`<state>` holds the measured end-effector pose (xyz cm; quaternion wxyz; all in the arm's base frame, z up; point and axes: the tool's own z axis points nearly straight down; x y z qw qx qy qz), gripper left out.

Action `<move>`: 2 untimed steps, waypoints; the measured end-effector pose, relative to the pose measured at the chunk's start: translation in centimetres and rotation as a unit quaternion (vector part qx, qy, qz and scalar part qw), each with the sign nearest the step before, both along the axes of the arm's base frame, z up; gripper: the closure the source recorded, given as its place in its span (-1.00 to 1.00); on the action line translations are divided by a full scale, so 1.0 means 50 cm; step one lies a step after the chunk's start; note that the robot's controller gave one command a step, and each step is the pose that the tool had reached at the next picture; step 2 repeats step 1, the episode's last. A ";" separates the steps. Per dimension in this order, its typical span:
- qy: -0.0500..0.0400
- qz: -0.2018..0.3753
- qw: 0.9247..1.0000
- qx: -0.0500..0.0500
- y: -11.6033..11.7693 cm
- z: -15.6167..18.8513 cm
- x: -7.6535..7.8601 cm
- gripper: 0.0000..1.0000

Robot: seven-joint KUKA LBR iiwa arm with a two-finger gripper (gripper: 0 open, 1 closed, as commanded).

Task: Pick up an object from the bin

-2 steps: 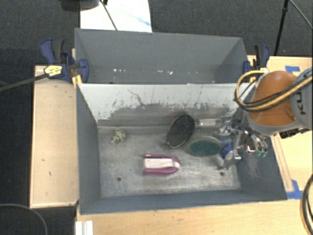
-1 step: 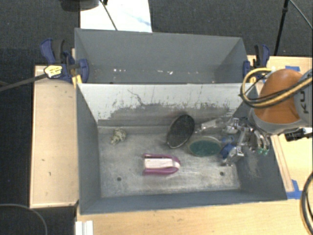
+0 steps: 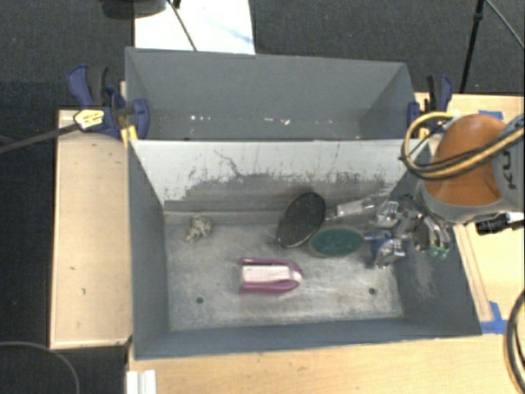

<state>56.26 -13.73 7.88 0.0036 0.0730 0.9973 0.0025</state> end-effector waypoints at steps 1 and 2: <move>-0.002 0.051 0.999 -0.004 -0.004 0.287 0.016 1.00; -0.002 0.051 0.999 -0.004 -0.004 0.287 0.016 1.00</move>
Offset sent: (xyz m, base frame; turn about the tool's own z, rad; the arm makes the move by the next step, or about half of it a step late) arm 0.0053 -0.0017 0.1377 -0.1029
